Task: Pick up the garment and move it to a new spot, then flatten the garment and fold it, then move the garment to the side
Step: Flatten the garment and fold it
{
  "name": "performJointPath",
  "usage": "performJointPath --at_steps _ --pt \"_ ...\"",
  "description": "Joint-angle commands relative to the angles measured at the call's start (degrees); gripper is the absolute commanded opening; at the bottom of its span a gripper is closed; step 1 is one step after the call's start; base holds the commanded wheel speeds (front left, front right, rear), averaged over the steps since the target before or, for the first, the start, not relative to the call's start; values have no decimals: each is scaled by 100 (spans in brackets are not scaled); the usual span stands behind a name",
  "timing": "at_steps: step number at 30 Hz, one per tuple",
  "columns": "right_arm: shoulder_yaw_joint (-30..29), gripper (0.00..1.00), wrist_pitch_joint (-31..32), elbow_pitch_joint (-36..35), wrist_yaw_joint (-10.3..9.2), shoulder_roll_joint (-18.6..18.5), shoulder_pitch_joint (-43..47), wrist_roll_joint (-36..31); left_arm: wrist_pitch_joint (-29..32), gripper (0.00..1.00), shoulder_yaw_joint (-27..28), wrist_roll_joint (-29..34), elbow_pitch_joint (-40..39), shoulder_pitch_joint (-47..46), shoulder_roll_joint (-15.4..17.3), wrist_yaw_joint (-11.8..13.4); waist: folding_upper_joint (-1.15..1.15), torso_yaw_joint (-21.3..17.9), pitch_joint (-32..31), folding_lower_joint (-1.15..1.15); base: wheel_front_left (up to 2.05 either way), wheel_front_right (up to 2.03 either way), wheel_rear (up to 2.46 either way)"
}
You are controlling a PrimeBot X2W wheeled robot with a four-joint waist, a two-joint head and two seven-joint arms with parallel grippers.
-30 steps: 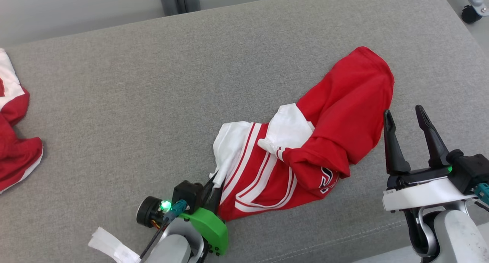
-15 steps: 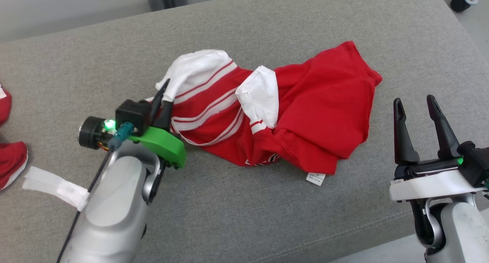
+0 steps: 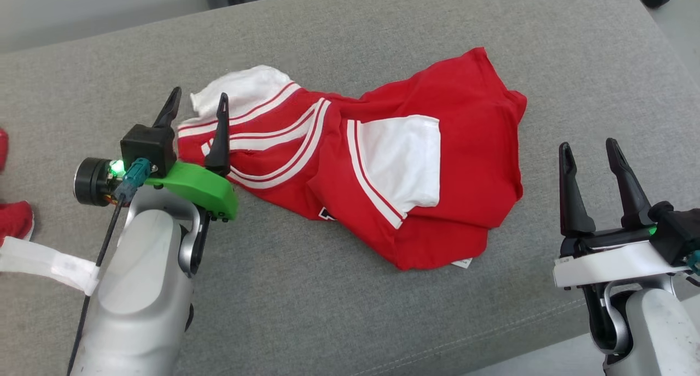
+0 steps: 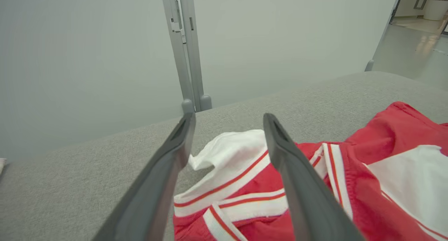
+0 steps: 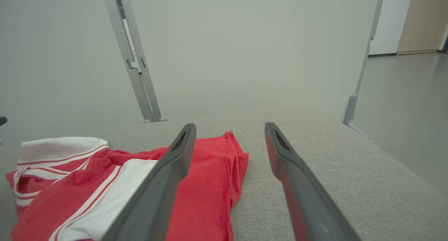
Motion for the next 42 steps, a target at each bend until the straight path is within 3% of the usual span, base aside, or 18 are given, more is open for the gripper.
performJointPath --at_steps 1,23,42 --pt "10 100 -18 38 -8 -21 24 -1 -3 100 67 83 -86 150 -23 -14 0 112 -113 0 0 0 0" --pt "206 100 -18 768 -9 -126 315 109 -3 100 1128 540 -2654 2917 -374 164 0 1130 -925 0 0 0 0" --pt "566 100 11 1644 -8 -309 -335 29 -3 100 967 473 -2956 2990 -443 218 0 1476 -769 0 0 0 0"
